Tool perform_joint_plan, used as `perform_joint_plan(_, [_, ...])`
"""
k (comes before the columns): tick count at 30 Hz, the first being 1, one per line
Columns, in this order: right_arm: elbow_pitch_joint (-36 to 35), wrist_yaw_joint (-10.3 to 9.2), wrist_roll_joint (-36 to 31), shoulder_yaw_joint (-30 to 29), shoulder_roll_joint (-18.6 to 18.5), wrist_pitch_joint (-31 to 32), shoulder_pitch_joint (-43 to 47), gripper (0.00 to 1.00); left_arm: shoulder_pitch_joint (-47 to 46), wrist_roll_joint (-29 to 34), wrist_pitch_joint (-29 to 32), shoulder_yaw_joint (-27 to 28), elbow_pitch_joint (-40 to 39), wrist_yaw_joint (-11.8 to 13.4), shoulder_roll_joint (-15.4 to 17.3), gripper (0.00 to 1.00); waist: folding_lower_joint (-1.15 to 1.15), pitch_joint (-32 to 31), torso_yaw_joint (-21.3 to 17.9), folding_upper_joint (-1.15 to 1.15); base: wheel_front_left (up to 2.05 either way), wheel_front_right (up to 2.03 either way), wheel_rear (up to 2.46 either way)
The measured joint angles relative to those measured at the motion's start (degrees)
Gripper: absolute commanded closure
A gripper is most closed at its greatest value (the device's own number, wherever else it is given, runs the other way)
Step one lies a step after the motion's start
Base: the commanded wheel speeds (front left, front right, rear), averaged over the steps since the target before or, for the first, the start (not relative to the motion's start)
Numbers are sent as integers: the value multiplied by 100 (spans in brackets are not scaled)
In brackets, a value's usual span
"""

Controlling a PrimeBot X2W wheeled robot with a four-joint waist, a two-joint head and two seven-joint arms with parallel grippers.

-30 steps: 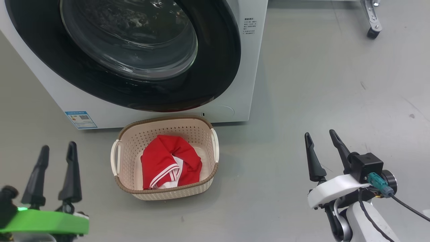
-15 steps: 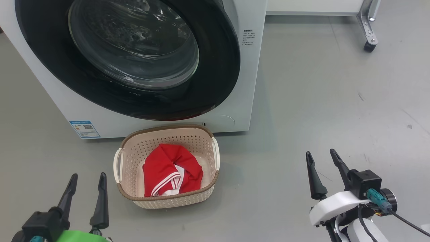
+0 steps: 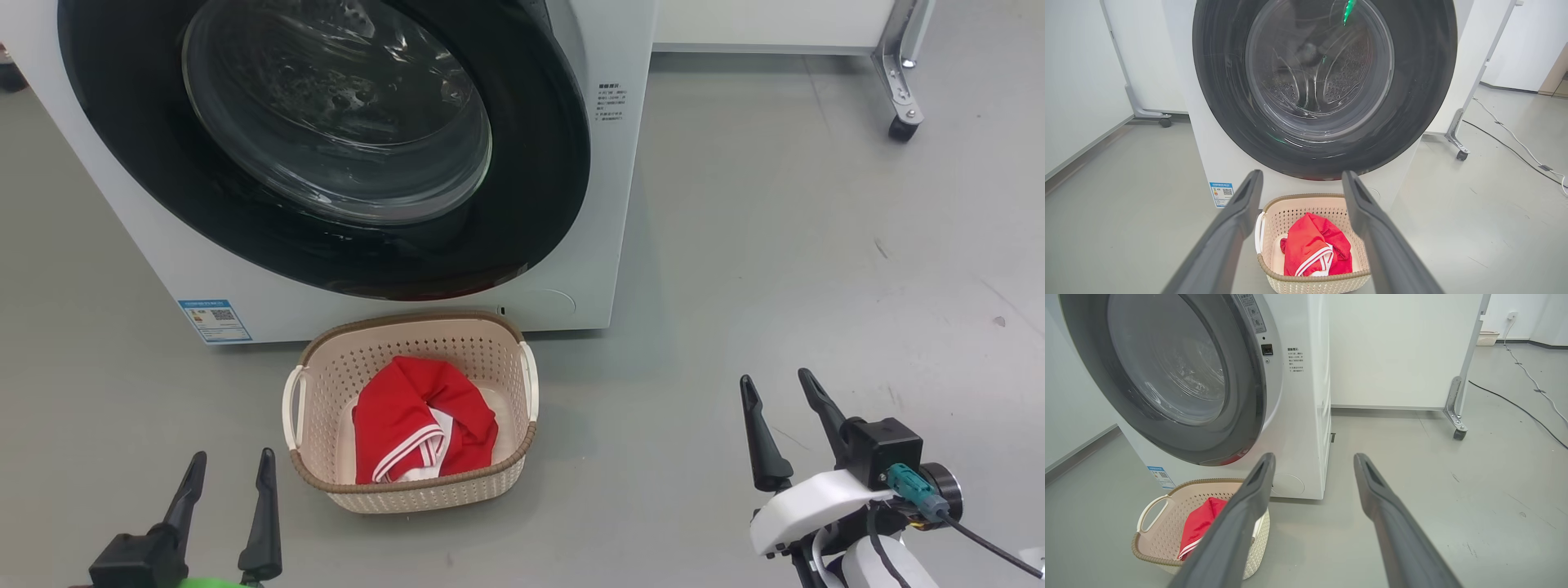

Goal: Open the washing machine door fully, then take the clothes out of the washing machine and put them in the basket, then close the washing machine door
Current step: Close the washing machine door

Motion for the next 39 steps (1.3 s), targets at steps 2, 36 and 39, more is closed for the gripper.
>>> perform_joint_plan(2, [2, 14, -24, 5, 3, 0, 18, 0, 0, 18, -48, -14, 10, 23, -19, 0, 0, -13, 1, 0, 0, 0, 0])
perform_joint_plan(36, [35, 90, -81, 21, 22, 0, 89, 100, -5, 148, -200, -51, 194, 154, -90, 0, 0, -9, -14, 0, 0, 0, 0])
perform_joint_plan(39, [35, 90, -81, 21, 24, 0, 89, 100, -7, 149, -200, -60, 200, 154, -90, 0, 0, 0, 3, 0, 0, 0, 0])
